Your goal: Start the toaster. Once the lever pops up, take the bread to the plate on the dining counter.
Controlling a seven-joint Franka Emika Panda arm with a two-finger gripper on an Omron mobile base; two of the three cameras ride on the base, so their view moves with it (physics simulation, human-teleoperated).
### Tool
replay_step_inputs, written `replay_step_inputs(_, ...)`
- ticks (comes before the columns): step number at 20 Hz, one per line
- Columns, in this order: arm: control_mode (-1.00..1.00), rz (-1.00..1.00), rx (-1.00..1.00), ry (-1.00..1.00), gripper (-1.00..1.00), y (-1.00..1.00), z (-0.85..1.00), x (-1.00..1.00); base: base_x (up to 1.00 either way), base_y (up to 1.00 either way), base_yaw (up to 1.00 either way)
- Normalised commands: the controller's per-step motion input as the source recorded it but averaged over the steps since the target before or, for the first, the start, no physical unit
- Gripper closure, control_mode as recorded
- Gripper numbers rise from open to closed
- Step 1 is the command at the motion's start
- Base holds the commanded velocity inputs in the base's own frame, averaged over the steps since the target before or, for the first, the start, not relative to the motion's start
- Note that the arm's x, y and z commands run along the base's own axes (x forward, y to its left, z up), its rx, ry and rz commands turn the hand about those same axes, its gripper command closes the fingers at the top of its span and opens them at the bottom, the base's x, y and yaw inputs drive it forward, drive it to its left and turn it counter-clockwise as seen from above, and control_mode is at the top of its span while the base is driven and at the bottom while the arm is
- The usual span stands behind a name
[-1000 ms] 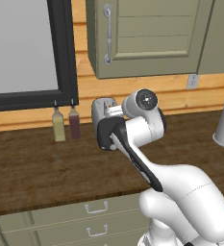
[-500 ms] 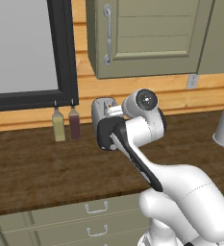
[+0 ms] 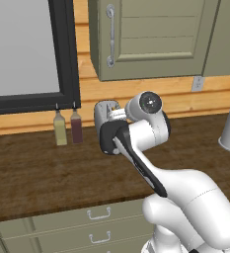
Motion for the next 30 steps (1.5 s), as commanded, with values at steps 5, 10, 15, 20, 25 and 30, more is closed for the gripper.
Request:
replay_step_inputs(5, -1.00, 0.00, 0.00, 0.00, -1.00, 0.00, 0.00, 0.00, 0.00, 0.00, 0.00)
replay_step_inputs(10, -1.00, 0.00, 0.00, 0.00, -1.00, 0.00, 0.00, 0.00, 0.00, 0.00, 0.00)
replay_step_inputs(15, -1.00, 0.00, 0.00, 0.00, -1.00, 0.00, 0.00, 0.00, 0.00, 0.00, 0.00)
replay_step_inputs(20, -1.00, 0.00, 0.00, 0.00, -1.00, 0.00, 0.00, 0.00, 0.00, 0.00, 0.00)
replay_step_inputs(25, -1.00, 0.00, 0.00, 0.00, -1.00, 0.00, 0.00, 0.00, 0.00, 0.00, 0.00)
replay_step_inputs(30, -1.00, 0.00, 0.00, 0.00, -1.00, 0.00, 0.00, 0.00, 0.00, 0.00, 0.00)
